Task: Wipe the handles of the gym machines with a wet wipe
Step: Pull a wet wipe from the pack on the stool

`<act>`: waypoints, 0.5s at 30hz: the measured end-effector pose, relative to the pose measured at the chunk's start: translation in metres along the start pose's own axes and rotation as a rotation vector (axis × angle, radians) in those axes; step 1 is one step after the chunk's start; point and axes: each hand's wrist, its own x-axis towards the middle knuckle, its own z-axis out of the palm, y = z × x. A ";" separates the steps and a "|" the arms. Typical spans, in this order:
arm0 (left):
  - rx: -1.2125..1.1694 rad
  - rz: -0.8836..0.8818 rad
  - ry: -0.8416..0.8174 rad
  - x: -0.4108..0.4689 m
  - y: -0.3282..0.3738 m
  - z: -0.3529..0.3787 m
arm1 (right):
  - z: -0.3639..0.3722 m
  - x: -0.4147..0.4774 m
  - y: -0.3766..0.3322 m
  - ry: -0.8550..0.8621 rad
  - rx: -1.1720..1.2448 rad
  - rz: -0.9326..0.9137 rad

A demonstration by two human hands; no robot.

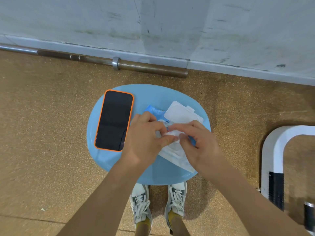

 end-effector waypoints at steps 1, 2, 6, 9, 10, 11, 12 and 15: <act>-0.016 0.000 -0.030 0.000 0.000 -0.001 | 0.001 0.000 0.001 0.014 -0.025 -0.021; -0.033 -0.001 -0.066 0.001 0.000 -0.002 | 0.002 0.000 0.002 0.021 -0.024 -0.013; -0.103 -0.030 -0.259 0.005 -0.006 -0.016 | -0.001 0.001 0.001 0.014 0.028 -0.023; -0.230 -0.084 -0.334 0.008 -0.010 -0.025 | -0.003 -0.002 0.006 0.112 -0.009 -0.127; -0.297 -0.126 -0.332 0.009 -0.010 -0.026 | -0.002 -0.004 0.008 0.148 -0.033 -0.156; -0.372 -0.181 -0.327 0.009 -0.010 -0.027 | -0.002 -0.007 0.012 0.182 -0.066 -0.188; -0.439 -0.235 -0.322 0.008 -0.010 -0.026 | -0.001 -0.011 0.014 0.208 -0.101 -0.222; -0.528 -0.323 -0.286 0.005 -0.007 -0.020 | 0.000 -0.021 0.024 0.220 -0.199 -0.304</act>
